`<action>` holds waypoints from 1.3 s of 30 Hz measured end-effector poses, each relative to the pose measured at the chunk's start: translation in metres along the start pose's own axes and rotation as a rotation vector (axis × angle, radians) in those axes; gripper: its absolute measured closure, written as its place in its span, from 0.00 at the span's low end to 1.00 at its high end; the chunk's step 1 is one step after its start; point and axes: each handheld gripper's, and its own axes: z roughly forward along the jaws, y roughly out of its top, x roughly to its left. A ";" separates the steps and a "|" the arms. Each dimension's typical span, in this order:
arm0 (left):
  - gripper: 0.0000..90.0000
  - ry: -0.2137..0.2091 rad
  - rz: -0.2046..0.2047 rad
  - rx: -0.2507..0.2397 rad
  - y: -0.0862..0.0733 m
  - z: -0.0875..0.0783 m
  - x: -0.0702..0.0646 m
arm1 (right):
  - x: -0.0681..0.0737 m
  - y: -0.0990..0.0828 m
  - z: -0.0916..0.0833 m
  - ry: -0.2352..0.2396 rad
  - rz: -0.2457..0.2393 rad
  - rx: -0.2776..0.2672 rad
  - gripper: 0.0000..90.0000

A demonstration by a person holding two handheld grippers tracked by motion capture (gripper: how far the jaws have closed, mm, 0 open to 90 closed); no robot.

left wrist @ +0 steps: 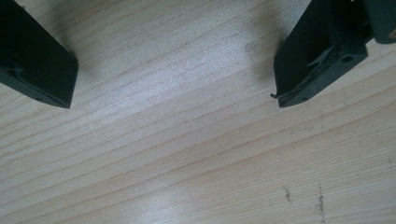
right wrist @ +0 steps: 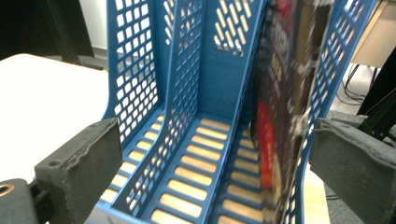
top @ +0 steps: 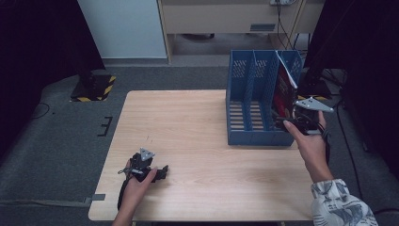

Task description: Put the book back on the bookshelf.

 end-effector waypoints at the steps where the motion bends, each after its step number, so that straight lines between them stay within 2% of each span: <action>1: 0.00 0.000 0.001 0.000 0.000 0.000 0.000 | 0.001 -0.003 -0.001 0.007 0.000 0.001 0.04; 10: 0.00 0.000 0.000 0.000 0.000 0.000 0.000 | 0.012 -0.024 -0.009 0.020 0.008 0.025 0.04; 20: 0.00 0.000 0.000 0.000 0.000 0.000 0.000 | 0.042 -0.042 -0.016 0.102 -0.025 0.055 0.04; 30: 0.00 0.000 0.000 0.000 0.000 0.000 0.000 | 0.073 -0.045 -0.016 0.180 -0.065 0.070 0.04; 39: 0.00 0.000 0.000 0.000 0.000 0.000 -0.001 | 0.098 -0.053 -0.010 0.238 -0.104 0.101 0.04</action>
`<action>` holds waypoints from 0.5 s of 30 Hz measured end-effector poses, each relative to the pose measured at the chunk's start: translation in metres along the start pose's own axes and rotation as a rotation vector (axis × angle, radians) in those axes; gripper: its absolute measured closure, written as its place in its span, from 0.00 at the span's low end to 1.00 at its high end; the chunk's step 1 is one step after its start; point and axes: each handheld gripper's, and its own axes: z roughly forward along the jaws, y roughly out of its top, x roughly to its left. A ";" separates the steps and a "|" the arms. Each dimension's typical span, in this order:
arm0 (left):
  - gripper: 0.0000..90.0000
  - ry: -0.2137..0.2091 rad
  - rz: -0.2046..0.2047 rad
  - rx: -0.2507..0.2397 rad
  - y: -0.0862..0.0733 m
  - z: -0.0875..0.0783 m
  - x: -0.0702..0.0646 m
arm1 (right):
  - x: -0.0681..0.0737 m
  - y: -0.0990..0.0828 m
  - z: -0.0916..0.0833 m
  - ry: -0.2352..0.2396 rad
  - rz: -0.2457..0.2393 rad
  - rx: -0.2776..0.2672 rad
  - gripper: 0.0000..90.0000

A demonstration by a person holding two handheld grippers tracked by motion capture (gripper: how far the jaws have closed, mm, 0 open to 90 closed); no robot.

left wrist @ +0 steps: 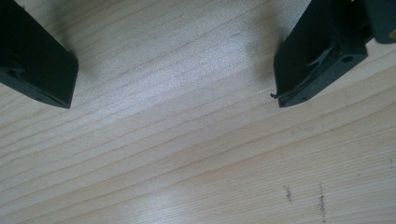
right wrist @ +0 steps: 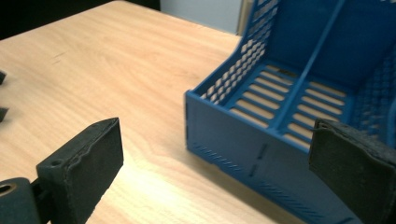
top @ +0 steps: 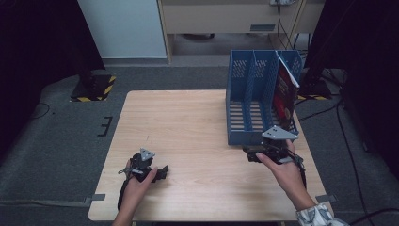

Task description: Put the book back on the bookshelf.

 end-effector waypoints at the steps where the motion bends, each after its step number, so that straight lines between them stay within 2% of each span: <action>1: 0.00 0.000 0.000 0.000 0.000 0.000 0.000 | 0.002 -0.001 0.001 0.005 -0.004 0.004 0.04; 15: 0.00 0.000 0.001 0.000 0.000 0.000 0.000 | 0.032 -0.018 0.019 0.078 -0.046 0.062 0.05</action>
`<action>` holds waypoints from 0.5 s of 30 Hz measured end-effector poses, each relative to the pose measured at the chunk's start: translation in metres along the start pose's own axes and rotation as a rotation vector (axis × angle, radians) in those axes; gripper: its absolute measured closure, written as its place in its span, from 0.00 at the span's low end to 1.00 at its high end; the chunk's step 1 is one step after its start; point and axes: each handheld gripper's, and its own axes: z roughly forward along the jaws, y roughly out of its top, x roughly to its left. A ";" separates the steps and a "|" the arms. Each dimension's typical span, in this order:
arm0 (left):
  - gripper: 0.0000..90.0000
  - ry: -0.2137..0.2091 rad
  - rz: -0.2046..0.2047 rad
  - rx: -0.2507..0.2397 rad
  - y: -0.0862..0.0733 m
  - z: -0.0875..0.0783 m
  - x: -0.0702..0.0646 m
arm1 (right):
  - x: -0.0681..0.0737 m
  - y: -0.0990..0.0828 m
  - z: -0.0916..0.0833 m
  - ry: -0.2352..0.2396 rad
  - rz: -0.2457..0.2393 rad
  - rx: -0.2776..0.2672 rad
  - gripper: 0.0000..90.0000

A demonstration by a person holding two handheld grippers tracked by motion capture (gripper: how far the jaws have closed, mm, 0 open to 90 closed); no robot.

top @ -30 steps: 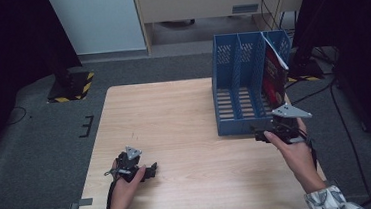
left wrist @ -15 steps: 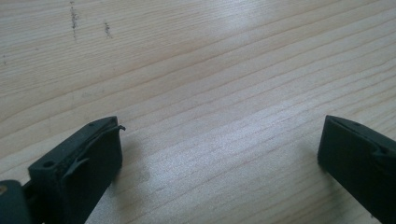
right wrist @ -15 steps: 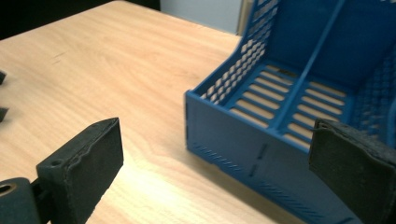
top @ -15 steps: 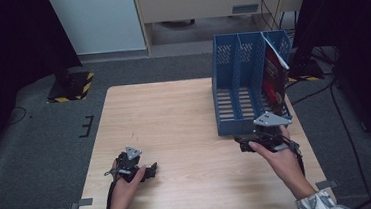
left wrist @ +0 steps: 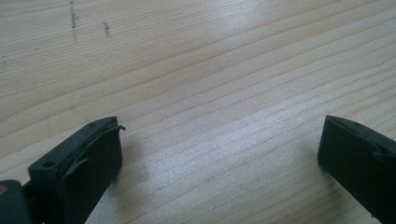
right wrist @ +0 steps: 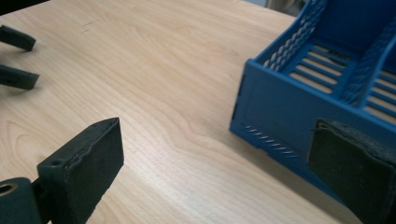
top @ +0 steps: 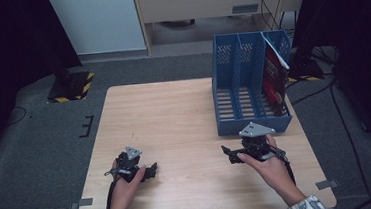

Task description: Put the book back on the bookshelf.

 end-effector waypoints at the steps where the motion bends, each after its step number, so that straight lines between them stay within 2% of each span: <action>1: 0.00 0.000 0.000 0.000 0.000 0.000 0.000 | 0.002 -0.001 0.001 0.003 0.003 0.006 0.05; 15: 0.00 0.000 0.000 0.000 0.000 0.000 0.000 | 0.024 -0.015 0.025 0.055 -0.025 0.066 0.05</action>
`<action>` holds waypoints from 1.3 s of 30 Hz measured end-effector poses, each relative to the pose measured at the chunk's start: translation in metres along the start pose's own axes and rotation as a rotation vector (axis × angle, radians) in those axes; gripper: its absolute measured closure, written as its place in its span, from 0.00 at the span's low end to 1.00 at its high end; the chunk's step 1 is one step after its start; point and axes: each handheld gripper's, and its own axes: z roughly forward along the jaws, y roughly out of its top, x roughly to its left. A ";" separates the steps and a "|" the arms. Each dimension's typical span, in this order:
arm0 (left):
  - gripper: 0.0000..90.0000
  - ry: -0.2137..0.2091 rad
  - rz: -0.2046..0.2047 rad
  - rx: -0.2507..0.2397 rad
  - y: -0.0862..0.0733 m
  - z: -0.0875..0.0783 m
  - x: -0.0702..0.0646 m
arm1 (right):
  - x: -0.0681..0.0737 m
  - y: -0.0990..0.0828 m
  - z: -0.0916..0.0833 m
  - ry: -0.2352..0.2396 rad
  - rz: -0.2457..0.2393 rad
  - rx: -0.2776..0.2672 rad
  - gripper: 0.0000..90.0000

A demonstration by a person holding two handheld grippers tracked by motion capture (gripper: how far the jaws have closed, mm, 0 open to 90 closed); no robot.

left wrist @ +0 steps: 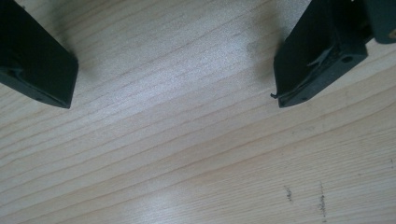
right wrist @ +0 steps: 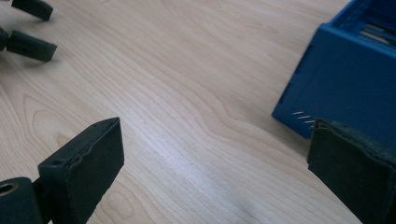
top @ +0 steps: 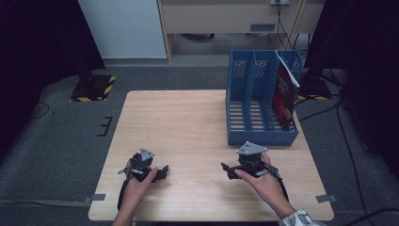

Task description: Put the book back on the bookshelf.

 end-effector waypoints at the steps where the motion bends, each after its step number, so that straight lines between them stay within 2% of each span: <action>1: 0.00 0.000 0.000 0.000 0.000 0.000 0.000 | 0.002 -0.001 0.002 0.003 -0.002 0.006 0.05; 9: 0.00 -0.001 0.000 0.000 0.000 0.000 0.000 | 0.013 -0.004 0.024 0.034 -0.022 0.042 0.05; 17: 0.00 -0.001 0.001 0.000 0.000 0.000 0.000 | 0.022 0.000 0.048 0.052 -0.007 0.058 0.05; 26: 0.00 -0.004 0.004 0.000 0.000 0.000 0.000 | 0.026 0.010 0.074 0.018 -0.006 0.098 0.06; 30: 0.00 -0.005 0.005 0.000 0.000 0.000 0.000 | 0.025 0.008 0.084 0.002 0.021 0.113 0.07; 32: 0.00 -0.005 0.005 0.000 0.000 0.000 0.000 | 0.024 0.006 0.088 -0.013 0.012 0.126 0.07; 36: 0.00 -0.005 0.005 -0.001 0.000 0.000 0.000 | 0.024 0.004 0.096 -0.041 0.025 0.130 0.06; 39: 0.00 -0.005 0.005 -0.001 0.000 0.000 0.000 | 0.022 0.005 0.099 -0.040 0.054 0.137 0.04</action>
